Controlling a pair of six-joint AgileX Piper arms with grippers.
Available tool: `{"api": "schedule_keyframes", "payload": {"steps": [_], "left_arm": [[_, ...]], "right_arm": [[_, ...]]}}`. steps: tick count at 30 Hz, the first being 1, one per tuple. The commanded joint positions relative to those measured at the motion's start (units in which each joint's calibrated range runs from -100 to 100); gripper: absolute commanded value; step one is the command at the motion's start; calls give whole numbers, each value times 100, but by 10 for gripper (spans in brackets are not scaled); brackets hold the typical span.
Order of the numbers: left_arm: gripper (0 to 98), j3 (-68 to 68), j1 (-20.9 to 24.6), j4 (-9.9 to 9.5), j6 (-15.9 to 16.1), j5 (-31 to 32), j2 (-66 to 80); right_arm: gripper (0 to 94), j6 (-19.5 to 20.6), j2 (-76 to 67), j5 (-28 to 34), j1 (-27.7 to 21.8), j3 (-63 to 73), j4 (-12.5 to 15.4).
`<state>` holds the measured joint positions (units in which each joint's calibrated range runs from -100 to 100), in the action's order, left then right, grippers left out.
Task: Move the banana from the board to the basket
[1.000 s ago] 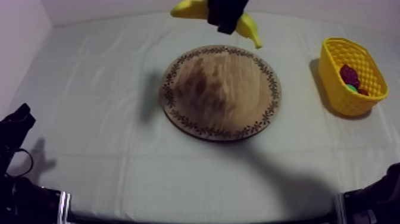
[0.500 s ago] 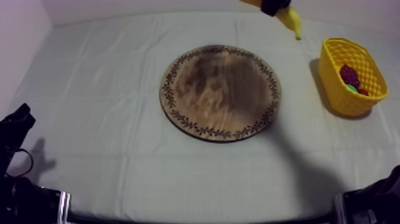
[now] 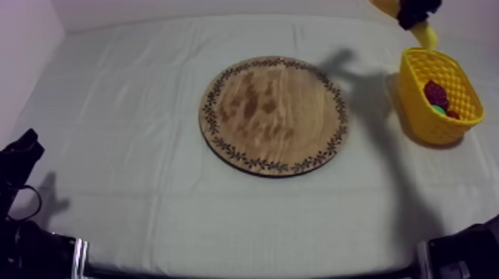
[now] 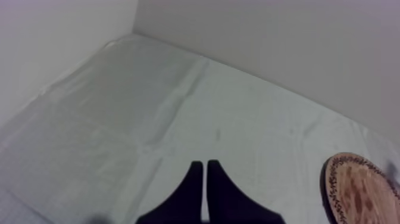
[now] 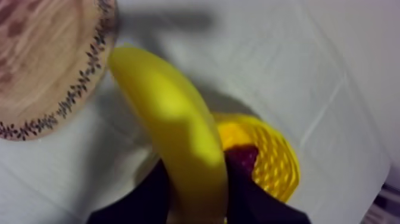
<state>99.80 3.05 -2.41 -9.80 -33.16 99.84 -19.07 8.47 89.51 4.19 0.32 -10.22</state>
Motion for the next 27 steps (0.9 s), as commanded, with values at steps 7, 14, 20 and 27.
{"api": "schedule_keyframes", "payload": {"steps": [7, 14, 20, 27], "left_arm": [[1, -2, 2, -1, 1, 1, -2], [1, -2, 2, -1, 1, 1, -2], [1, -2, 2, -1, 1, 1, -2], [1, -2, 2, -1, 1, 1, -2]], "right_arm": [[213, 20, -103, -74, -702, -375, -23], [221, 111, -134, -97, -1008, -490, 1], [226, 145, -43, -162, -1122, -625, 0], [223, 281, 278, -496, -1160, -952, 16]]}}
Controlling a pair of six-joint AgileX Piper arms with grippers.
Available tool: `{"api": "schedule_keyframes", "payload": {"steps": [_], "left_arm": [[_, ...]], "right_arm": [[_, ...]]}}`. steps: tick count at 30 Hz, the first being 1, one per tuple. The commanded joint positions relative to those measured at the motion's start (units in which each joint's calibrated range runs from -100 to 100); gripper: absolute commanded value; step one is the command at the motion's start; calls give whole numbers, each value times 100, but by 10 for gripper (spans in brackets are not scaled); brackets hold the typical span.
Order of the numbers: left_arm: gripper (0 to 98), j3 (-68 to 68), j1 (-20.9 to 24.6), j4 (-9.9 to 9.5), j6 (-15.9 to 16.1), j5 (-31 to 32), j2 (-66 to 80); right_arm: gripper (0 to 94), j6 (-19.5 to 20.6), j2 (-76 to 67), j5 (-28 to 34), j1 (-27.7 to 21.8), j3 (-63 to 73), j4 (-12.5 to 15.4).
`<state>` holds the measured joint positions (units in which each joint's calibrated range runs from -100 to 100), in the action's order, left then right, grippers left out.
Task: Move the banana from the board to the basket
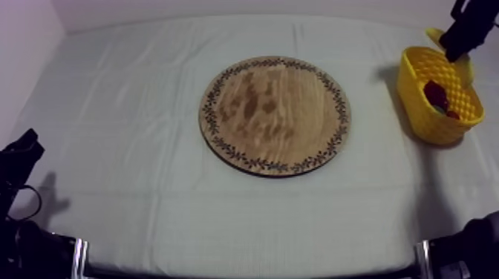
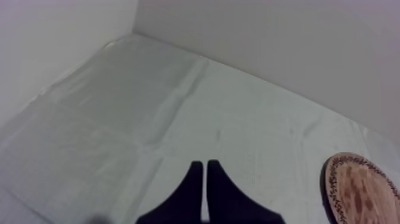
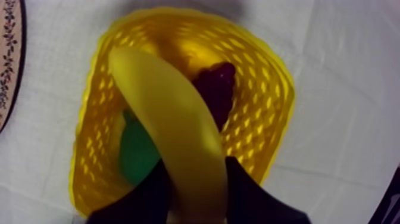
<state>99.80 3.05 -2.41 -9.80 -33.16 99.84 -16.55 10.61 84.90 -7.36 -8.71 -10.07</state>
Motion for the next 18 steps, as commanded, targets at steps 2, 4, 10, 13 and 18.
{"api": "schedule_keyframes", "payload": {"steps": [2, 4, 10, 13, 18], "left_arm": [[1, -2, 2, -1, 1, 1, -2], [1, -2, 2, -1, 1, 1, -2], [1, -2, 2, -1, 1, 1, -2], [1, -2, 2, -1, 1, 1, -2], [1, -2, 2, -1, 1, 1, -2]], "right_arm": [[223, 82, 199, -168, -10, -147, -5], [225, 140, 344, -306, -15, -209, -21], [262, 267, 768, -681, -79, -293, -43], [325, 323, 967, -849, -105, -323, -44], [558, 442, 1177, -1084, -130, -377, -78]]}}
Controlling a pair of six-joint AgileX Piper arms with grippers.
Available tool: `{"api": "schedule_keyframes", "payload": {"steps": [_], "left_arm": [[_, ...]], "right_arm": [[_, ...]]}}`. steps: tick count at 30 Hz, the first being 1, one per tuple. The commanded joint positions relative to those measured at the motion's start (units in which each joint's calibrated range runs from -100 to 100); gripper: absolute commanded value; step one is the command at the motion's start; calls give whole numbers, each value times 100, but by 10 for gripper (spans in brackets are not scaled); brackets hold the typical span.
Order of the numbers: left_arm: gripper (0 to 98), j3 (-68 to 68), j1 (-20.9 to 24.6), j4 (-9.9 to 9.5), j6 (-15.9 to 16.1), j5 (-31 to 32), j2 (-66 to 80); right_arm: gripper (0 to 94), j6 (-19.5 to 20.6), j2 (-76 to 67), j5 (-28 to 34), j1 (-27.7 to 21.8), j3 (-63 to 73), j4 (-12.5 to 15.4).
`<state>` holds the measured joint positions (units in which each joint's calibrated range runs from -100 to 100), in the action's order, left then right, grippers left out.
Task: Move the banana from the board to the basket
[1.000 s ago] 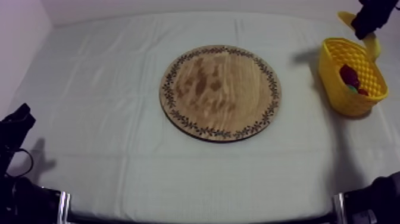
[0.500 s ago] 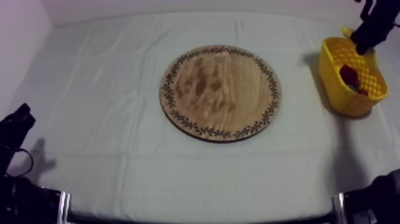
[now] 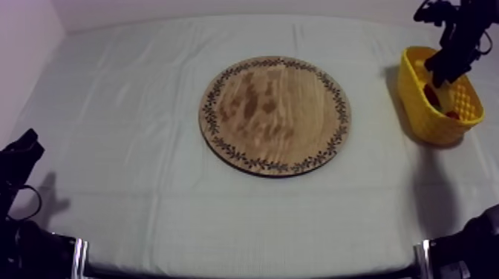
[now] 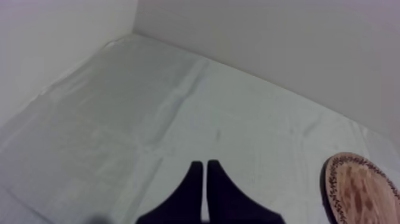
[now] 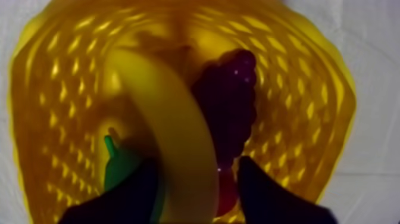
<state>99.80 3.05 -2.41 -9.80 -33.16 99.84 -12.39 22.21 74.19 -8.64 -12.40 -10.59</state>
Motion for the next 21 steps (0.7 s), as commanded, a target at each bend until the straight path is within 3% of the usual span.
{"api": "schedule_keyframes", "payload": {"steps": [1, 6, 10, 15, 21], "left_arm": [[1, -2, 2, -1, 1, 1, -2], [1, -2, 2, -1, 1, 1, -2], [1, -2, 2, -1, 1, 1, -2], [1, -2, 2, -1, 1, 1, -2], [1, -2, 2, -1, 1, 1, -2]], "right_arm": [[604, 47, 38, -39, -4, -19, -32], [778, 116, 80, -91, -2, -53, -42], [845, 139, 24, -98, -1, -80, -25], [865, 152, -290, -112, 3, -164, 16], [771, 94, -1077, -564, -5, -605, 55]]}}
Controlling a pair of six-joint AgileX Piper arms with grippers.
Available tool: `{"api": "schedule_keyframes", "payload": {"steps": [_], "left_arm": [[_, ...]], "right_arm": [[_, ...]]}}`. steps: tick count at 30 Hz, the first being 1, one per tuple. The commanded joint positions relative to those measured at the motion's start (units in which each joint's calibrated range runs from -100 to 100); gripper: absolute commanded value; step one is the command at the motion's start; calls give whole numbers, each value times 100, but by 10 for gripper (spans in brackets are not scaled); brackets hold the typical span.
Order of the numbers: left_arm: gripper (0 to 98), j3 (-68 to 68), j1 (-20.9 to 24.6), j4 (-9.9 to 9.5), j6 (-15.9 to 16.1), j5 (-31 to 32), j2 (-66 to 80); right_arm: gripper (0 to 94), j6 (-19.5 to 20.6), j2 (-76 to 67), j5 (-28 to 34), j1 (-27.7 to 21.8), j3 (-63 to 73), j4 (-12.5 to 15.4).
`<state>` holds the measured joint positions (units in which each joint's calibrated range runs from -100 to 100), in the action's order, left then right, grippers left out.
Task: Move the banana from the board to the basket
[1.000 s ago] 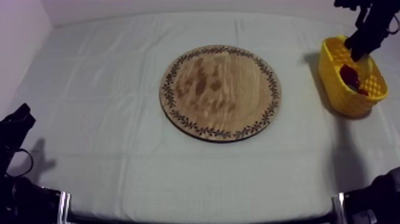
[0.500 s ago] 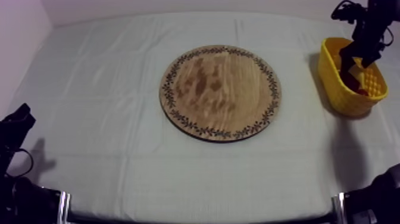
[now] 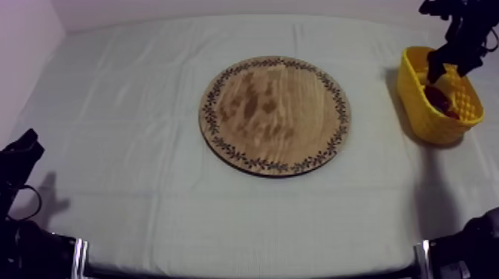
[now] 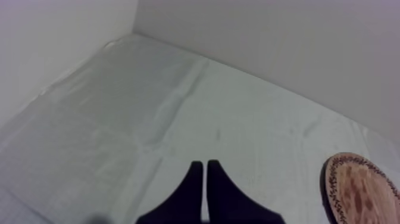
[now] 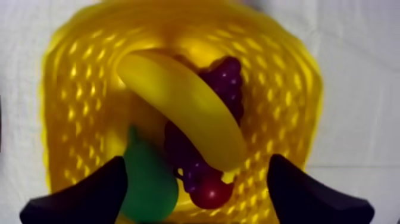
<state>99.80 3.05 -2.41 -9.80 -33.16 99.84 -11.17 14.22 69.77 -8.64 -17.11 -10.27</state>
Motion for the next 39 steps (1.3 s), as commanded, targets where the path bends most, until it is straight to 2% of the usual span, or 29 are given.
{"api": "schedule_keyframes", "payload": {"steps": [1, 7, 12, 18, 27, 31, 36, 39], "left_arm": [[1, -2, 2, -1, 1, 1, -2], [1, -2, 2, -1, 1, 1, -2], [1, -2, 2, -1, 1, 1, -2], [1, -2, 2, -1, 1, 1, -2], [1, -2, 2, -1, 1, 1, -2], [1, -2, 2, -1, 1, 1, -2], [1, -2, 2, -1, 2, 1, -2], [1, -2, 2, -1, 1, 1, -2]], "right_arm": [[743, -52, -450, -228, -13, -255, 41], [550, -265, -1640, -1059, -119, -1311, 149], [407, -568, -2594, -1488, -236, -2115, 337], [285, -731, -3674, -1993, -292, -3053, 462], [103, -1242, -5222, -2776, -385, -4541, 933], [31, -1670, -6037, -3217, -441, -5278, 1420], [9, -2494, -7072, -3492, -547, -6189, 2509], [6, -2820, -7642, -3625, -499, -6689, 2915]]}}
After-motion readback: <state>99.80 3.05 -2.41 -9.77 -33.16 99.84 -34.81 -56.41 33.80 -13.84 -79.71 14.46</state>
